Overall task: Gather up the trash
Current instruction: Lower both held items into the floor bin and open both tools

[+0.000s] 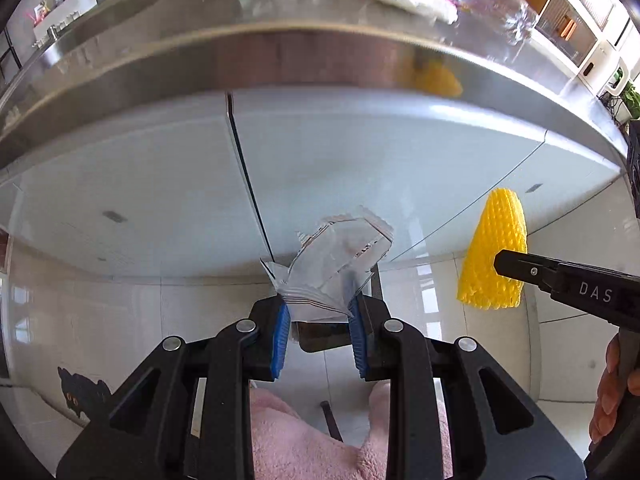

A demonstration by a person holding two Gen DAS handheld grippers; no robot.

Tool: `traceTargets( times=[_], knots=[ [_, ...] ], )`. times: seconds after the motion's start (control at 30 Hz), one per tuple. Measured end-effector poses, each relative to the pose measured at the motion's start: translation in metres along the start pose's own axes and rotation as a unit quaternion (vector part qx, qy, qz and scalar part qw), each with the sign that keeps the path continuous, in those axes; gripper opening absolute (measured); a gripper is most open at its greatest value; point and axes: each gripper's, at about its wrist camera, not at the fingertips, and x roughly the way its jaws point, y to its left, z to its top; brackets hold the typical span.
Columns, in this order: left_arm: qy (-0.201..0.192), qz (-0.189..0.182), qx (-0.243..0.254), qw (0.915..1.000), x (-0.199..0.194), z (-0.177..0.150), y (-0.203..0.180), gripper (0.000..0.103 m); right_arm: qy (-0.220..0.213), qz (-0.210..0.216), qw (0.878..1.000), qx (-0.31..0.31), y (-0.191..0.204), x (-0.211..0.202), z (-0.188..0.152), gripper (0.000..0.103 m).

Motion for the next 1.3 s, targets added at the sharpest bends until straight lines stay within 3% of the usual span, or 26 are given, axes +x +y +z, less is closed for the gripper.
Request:
traceTargets(
  times=[0.5, 0.77, 1.13, 1.2, 1.27, 1.3],
  knots=[
    [0.071, -0.012, -0.016, 0.9973, 0.134, -0.051, 0.009, 0.024, 0.049, -0.01, 0.999, 0.015, -0.024, 0.132, -0.004, 0.013],
    [0.108, -0.02, -0.018, 0.9938, 0.185, -0.053, 0.016, 0.024, 0.084, -0.017, 0.995, 0.045, -0.043, 0.188, 0.003, 0.013],
    [0.121, -0.015, -0.012, 0.9925, 0.197, -0.046, 0.006, 0.027, 0.102, -0.008, 0.994, 0.037, -0.042, 0.208, 0.009, 0.016],
    [0.117, -0.009, -0.007, 0.9931, 0.196, -0.044, 0.005, 0.032, 0.102, -0.009, 0.994, 0.037, -0.04, 0.208, 0.011, 0.016],
    [0.115, -0.008, -0.008, 0.9933, 0.195, -0.043, 0.004, 0.045, 0.104, -0.013, 0.994, 0.039, -0.043, 0.21, 0.011, 0.018],
    [0.114, -0.008, -0.009, 0.9934, 0.194, -0.042, 0.004, 0.047, 0.106, -0.013, 0.993, 0.042, -0.044, 0.21, 0.01, 0.024]
  ],
)
